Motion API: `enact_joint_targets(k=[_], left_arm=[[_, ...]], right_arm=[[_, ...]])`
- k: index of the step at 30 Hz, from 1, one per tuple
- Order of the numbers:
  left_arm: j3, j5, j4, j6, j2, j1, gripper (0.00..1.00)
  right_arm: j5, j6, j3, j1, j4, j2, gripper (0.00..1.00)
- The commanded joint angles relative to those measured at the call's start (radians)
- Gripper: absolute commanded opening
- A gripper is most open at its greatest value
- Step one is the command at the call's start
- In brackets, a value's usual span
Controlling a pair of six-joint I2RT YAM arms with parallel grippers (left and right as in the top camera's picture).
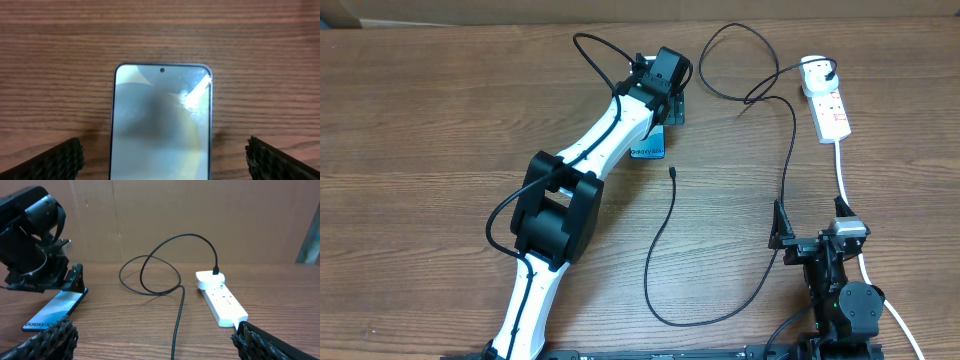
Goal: Plug charger to phone and switch on socket
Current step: 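Close the left gripper on the phone's top edge and grip it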
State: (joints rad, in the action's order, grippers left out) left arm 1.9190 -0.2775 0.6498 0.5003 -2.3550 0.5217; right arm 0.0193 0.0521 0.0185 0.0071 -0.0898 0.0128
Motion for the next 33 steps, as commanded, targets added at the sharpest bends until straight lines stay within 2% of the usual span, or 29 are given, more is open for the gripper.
enact_joint_targets(k=[1, 16, 33], left_arm=[[-0.035, -0.019, -0.019, -0.015, -0.013, -0.005, 1.0], [-0.038, 0.016, -0.061, -0.014, -0.078, -0.011, 1.0], [-0.038, 0.016, -0.026, -0.014, -0.089, -0.011, 1.0]], right_arm=[[-0.003, 0.002, -0.011, -0.001, 0.005, -0.008, 1.0], [-0.003, 0.002, -0.011, -0.001, 0.005, -0.008, 1.0], [-0.003, 0.002, -0.011, -0.001, 0.005, -0.008, 1.0]])
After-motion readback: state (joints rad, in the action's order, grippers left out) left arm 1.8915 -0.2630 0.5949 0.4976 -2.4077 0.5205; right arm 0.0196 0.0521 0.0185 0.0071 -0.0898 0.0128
